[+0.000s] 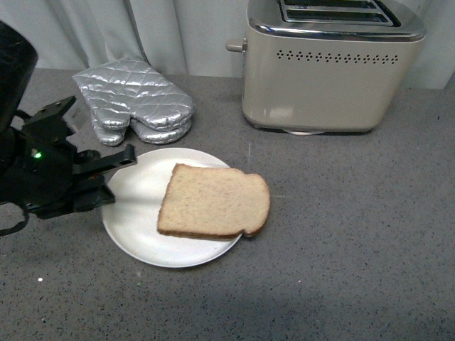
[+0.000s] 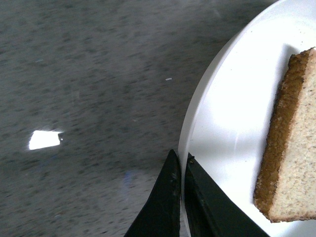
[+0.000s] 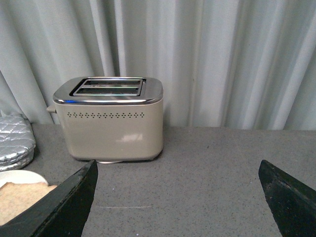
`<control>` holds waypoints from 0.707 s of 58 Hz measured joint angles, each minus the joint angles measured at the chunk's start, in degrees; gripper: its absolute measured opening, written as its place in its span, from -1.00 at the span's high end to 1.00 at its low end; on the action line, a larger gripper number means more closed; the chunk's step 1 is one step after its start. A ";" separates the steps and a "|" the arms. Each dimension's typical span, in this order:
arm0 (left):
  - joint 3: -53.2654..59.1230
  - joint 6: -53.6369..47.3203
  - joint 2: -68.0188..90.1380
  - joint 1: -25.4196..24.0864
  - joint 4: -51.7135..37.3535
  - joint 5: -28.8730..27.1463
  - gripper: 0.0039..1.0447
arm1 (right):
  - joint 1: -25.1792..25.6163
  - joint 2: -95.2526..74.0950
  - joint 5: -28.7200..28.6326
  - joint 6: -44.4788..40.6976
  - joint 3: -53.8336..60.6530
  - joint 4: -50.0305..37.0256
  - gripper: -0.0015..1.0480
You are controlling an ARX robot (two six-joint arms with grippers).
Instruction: Put bread into toaster
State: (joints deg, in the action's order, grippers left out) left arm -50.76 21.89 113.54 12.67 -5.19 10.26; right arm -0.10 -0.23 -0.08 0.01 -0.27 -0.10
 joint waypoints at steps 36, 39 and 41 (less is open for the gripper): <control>-22.95 12.96 17.59 17.25 3.85 2.29 0.94 | 0.00 0.00 0.00 0.00 0.00 0.00 -0.81; -23.39 12.94 17.88 17.51 4.15 2.27 0.94 | 0.00 0.00 0.00 0.00 0.00 0.00 -0.81; -23.56 12.92 17.99 17.62 4.33 2.29 0.85 | 0.00 0.00 0.00 0.00 0.00 0.00 -0.81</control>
State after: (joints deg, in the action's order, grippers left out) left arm -74.32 34.81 131.52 30.28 -0.86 12.56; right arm -0.10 -0.23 -0.08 0.01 -0.27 -0.10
